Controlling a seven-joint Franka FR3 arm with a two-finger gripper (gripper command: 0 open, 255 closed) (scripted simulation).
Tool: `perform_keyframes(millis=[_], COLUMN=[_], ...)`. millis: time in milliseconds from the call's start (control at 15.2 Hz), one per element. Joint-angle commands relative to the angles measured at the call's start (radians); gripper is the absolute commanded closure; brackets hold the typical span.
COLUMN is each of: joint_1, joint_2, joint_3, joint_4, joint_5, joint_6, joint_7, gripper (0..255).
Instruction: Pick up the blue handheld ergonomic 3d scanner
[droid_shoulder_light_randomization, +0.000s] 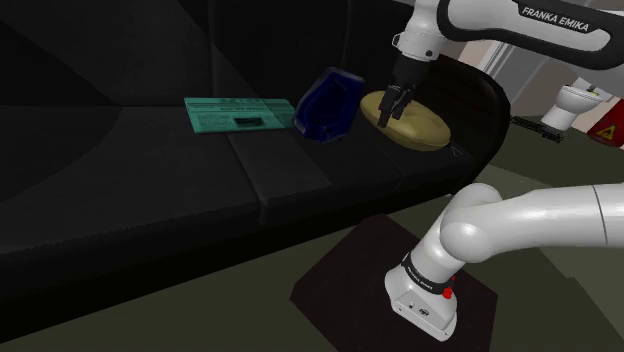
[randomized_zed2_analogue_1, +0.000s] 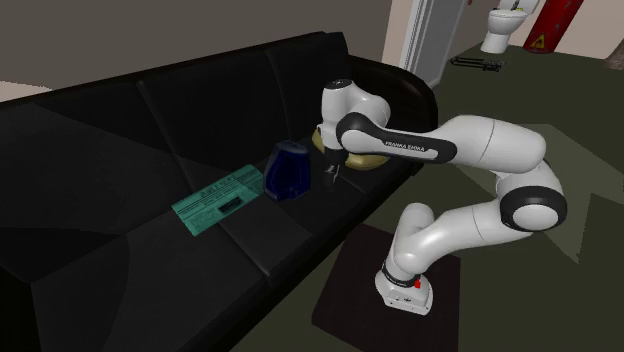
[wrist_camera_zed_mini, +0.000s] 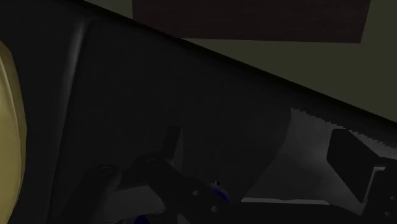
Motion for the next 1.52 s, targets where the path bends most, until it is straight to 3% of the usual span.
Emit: perform_keyframes(millis=[0, 858, 1452], joint_1=[0.0, -0.033, -0.035], joint_2=[0.0, 0.503, 0.475], joint_3=[0.0, -0.097, -0.097], joint_4=[0.0, 0.558, 0.427], joint_5=[0.0, 0.065, 0.062], joint_6=[0.0, -0.058, 0.045], joint_7=[0.0, 0.015, 0.014], gripper=[0, 0, 0])
